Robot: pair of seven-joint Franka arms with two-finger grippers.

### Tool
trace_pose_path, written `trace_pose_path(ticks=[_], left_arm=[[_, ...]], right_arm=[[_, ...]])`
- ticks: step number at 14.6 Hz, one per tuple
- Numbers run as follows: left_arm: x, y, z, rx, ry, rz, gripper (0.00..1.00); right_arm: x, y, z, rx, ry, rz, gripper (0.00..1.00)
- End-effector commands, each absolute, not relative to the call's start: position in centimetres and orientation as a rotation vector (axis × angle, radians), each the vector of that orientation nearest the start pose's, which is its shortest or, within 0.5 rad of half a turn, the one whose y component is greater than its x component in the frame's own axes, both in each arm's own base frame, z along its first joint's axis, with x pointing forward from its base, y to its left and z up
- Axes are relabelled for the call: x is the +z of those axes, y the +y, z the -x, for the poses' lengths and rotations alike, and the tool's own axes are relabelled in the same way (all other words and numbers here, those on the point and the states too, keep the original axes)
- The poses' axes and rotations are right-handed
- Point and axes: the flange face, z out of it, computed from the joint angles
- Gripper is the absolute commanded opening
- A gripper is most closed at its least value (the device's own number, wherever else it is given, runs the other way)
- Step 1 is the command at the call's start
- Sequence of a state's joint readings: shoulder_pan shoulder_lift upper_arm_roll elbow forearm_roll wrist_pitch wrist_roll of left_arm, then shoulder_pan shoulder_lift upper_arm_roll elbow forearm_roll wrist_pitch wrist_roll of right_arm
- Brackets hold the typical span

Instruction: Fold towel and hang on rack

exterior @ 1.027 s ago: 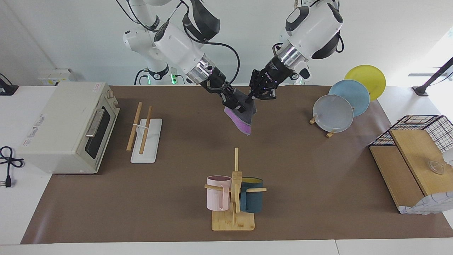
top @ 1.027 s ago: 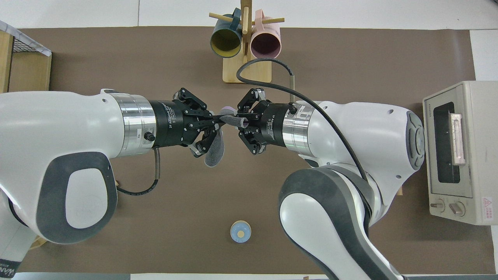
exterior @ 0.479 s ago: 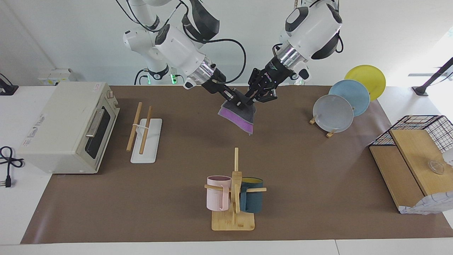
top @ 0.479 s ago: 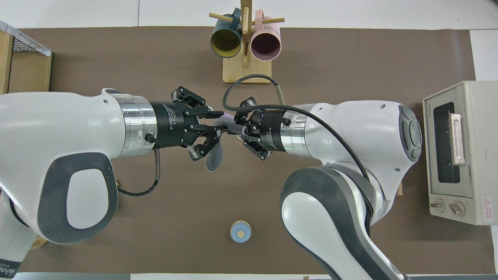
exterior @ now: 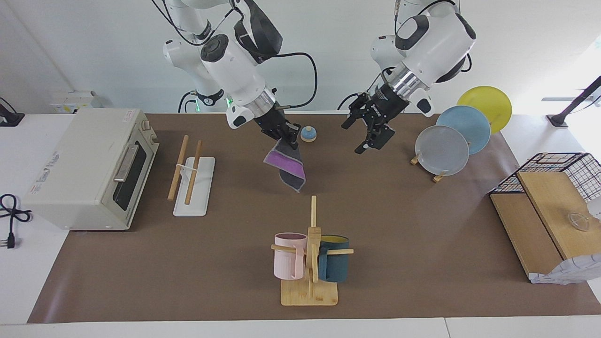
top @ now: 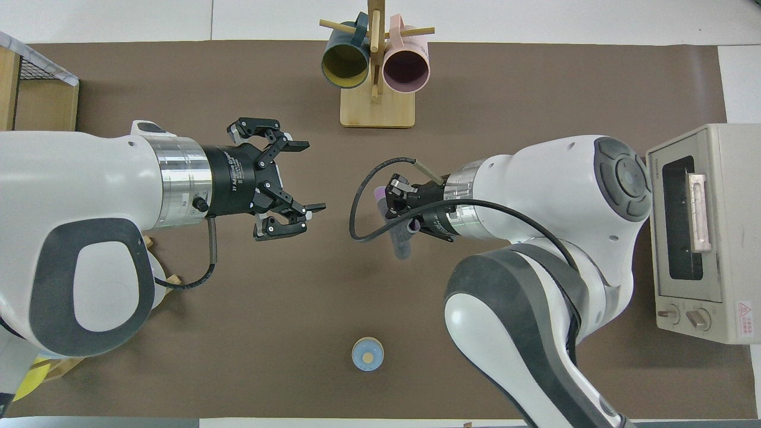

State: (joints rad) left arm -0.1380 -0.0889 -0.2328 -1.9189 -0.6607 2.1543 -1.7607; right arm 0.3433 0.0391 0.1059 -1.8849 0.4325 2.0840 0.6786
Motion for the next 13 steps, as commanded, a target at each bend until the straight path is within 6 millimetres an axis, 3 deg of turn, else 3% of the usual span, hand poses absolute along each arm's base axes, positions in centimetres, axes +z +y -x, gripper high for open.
trace_pose_path(ticks=[1,3,8,13], left_arm=[[56.4,-18.7,-51.4,-0.42,1.795,-1.823,1.0],[55.9,-15.4,-52.0,-0.382,1.725,-1.917,1.0],[55.0,-9.4,-52.5,-0.211,1.502,-2.212,1.0],[54.5,-7.5,-52.5,-0.062,1.197,-2.511,1.0]], right_arm=[[50.4,24.8,-51.9,0.082,0.378,2.791,0.0],[49.8,22.3,-52.4,0.08,0.336,2.867,0.0],[48.0,16.0,-52.6,0.09,0.113,2.983,0.0],[46.4,11.7,-52.3,0.081,-0.022,3.075,0.0]])
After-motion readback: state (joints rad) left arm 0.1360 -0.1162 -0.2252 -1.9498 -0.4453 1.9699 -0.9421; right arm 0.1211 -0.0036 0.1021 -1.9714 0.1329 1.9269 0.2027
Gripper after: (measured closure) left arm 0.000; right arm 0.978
